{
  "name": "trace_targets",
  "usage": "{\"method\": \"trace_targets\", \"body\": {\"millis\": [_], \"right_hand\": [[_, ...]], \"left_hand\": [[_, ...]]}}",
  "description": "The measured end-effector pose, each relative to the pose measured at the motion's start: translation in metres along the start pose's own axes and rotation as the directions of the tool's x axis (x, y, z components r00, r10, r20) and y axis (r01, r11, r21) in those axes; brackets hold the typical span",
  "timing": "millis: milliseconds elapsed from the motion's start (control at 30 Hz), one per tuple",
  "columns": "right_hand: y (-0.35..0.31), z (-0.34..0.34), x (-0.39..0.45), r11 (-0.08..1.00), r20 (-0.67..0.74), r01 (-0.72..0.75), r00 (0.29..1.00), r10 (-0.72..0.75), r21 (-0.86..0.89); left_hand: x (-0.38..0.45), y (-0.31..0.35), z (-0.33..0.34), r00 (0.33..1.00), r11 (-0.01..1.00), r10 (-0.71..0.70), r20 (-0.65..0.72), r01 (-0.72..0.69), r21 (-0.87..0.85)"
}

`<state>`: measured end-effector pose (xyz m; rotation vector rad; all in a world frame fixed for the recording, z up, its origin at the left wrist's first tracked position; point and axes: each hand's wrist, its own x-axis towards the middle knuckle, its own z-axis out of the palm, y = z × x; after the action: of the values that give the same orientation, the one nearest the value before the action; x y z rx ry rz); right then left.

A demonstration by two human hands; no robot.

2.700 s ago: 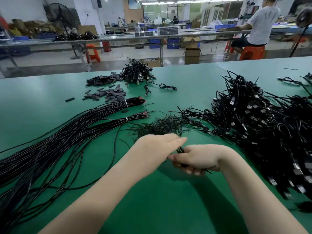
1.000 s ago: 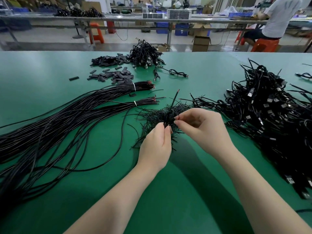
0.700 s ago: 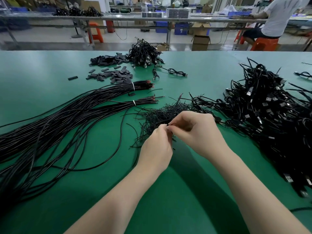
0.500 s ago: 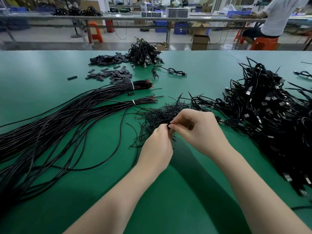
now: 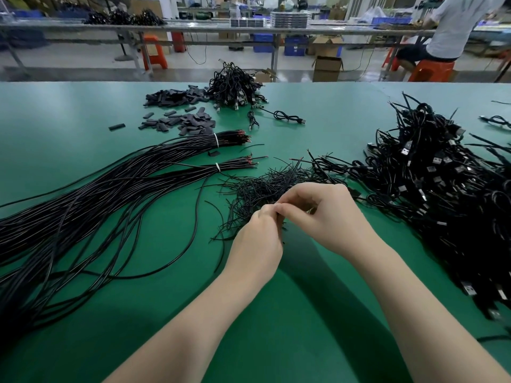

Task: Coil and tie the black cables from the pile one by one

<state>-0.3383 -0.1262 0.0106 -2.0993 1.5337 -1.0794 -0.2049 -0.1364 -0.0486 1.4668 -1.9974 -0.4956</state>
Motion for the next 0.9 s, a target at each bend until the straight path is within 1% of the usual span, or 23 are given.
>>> {"method": "trace_targets", "body": {"millis": [67, 133, 167, 200, 267, 300, 333, 367, 433, 533, 567, 600, 633, 667, 700, 733, 767, 800, 833, 867, 900], "right_hand": [[-0.001, -0.004, 0.0, 0.987, 0.004, 0.023, 1.0, -0.023, -0.159], [-0.004, -0.01, 0.002, 0.964, -0.029, 0.076, 0.996, -0.086, -0.256], [-0.006, -0.013, 0.003, 0.951, -0.018, 0.106, 0.993, -0.116, -0.289], [-0.007, -0.017, 0.004, 0.945, 0.021, 0.116, 0.993, -0.115, -0.307], [-0.004, -0.029, 0.006, 0.958, 0.149, 0.047, 0.989, -0.005, -0.282], [0.0, -0.036, 0.006, 0.969, 0.223, -0.016, 0.972, 0.072, -0.245], [0.006, -0.044, 0.006, 0.98, 0.298, -0.091, 0.944, 0.142, -0.18], [0.011, -0.051, 0.004, 0.98, 0.376, -0.181, 0.905, 0.2, -0.087], [0.023, -0.063, -0.002, 0.933, 0.523, -0.35, 0.813, 0.256, 0.086], [0.036, -0.069, -0.012, 0.836, 0.693, -0.506, 0.681, 0.236, 0.213], [0.039, -0.068, -0.014, 0.79, 0.725, -0.548, 0.657, 0.204, 0.275], [0.041, -0.066, -0.015, 0.728, 0.742, -0.587, 0.65, 0.163, 0.354], [0.041, -0.063, -0.015, 0.649, 0.746, -0.619, 0.656, 0.118, 0.442], [0.041, -0.057, -0.015, 0.565, 0.733, -0.634, 0.676, 0.074, 0.527], [0.039, -0.051, -0.014, 0.491, 0.704, -0.628, 0.709, 0.042, 0.604], [0.037, -0.043, -0.012, 0.433, 0.659, -0.605, 0.751, 0.033, 0.668], [0.034, -0.035, -0.009, 0.395, 0.611, -0.578, 0.79, 0.051, 0.714], [0.032, -0.025, -0.007, 0.385, 0.556, -0.544, 0.826, 0.091, 0.745], [0.03, -0.016, -0.005, 0.41, 0.494, -0.504, 0.858, 0.139, 0.76], [0.027, -0.007, -0.003, 0.458, 0.421, -0.454, 0.889, 0.18, 0.764], [0.025, 0.002, -0.002, 0.519, 0.339, -0.401, 0.916, 0.214, 0.755]], "left_hand": [[0.0, -0.001, 0.002, 1.0, 0.999, 0.019, -0.015, -0.018, 0.034], [-0.001, 0.0, 0.0, 0.996, 0.99, 0.089, -0.022, -0.086, 0.116], [-0.002, 0.002, -0.002, 0.989, 0.976, 0.146, -0.017, -0.141, 0.168], [-0.004, 0.004, -0.005, 0.975, 0.95, 0.221, 0.001, -0.216, 0.225], [-0.006, 0.01, -0.009, 0.921, 0.85, 0.384, 0.07, -0.382, 0.362], [-0.006, 0.013, -0.008, 0.886, 0.788, 0.45, 0.115, -0.455, 0.415], [-0.007, 0.015, -0.007, 0.849, 0.741, 0.51, 0.14, -0.516, 0.43], [-0.008, 0.017, -0.007, 0.806, 0.709, 0.567, 0.168, -0.582, 0.398], [-0.01, 0.018, -0.005, 0.728, 0.669, 0.652, 0.212, -0.684, 0.29], [-0.014, 0.02, -0.004, 0.654, 0.612, 0.707, 0.268, -0.756, 0.232], [-0.014, 0.021, -0.004, 0.641, 0.604, 0.722, 0.259, -0.767, 0.215], [-0.015, 0.021, -0.004, 0.64, 0.611, 0.733, 0.23, -0.769, 0.189], [-0.016, 0.021, -0.004, 0.656, 0.636, 0.732, 0.185, -0.755, 0.16], [-0.017, 0.02, -0.004, 0.689, 0.677, 0.713, 0.13, -0.725, 0.124], [-0.018, 0.02, -0.003, 0.739, 0.736, 0.67, 0.067, -0.673, 0.066], [-0.019, 0.019, -0.002, 0.803, 0.803, 0.595, -0.001, -0.595, -0.035], [-0.02, 0.018, -0.001, 0.868, 0.852, 0.491, -0.069, -0.495, -0.17], [-0.019, 0.018, -0.001, 0.922, 0.868, 0.362, -0.138, -0.387, -0.311], [-0.018, 0.018, -0.001, 0.958, 0.856, 0.216, -0.186, -0.278, -0.436], [-0.016, 0.017, 0.0, 0.975, 0.829, 0.075, -0.207, -0.177, -0.531], [-0.013, 0.016, 0.001, 0.977, 0.8, -0.046, -0.207, -0.087, -0.594]]}}
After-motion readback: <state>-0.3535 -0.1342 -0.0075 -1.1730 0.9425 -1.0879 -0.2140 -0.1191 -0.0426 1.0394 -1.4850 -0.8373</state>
